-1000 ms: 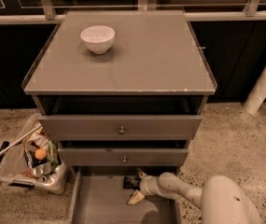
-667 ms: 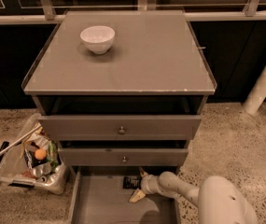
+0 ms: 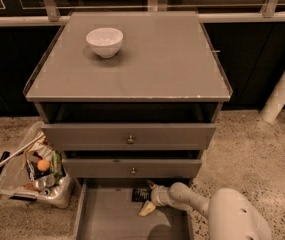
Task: Pick rxbar chocolate from bottom drawer and place on counter
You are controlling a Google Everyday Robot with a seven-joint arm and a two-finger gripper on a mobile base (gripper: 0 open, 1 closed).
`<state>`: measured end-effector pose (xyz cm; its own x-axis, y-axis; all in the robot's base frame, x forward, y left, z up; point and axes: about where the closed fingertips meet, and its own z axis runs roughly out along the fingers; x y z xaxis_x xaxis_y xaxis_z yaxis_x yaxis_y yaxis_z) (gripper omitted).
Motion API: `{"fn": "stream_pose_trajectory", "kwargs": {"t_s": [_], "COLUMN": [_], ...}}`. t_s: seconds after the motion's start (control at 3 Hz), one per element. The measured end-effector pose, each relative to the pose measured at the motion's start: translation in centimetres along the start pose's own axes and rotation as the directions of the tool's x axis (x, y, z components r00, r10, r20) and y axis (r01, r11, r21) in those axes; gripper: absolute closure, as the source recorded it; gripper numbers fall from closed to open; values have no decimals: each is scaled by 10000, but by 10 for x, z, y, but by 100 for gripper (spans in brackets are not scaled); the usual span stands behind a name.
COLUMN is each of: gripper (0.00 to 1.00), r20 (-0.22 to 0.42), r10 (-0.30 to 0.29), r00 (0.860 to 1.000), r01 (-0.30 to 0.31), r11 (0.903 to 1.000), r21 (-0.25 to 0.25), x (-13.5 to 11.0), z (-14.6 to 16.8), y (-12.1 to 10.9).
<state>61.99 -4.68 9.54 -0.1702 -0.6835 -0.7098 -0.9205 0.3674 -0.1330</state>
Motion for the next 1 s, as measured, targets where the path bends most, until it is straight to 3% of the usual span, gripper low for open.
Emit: {"fn": "stream_pose_trajectory", "kwargs": {"t_s": [1.0], "gripper": [88], "r20": [0], "r10": [0], "r00": [10000], "r01": [0], "r11": [10000], "r21": [-1], "x": [-4], "z": [-4], "y": [-1]}}
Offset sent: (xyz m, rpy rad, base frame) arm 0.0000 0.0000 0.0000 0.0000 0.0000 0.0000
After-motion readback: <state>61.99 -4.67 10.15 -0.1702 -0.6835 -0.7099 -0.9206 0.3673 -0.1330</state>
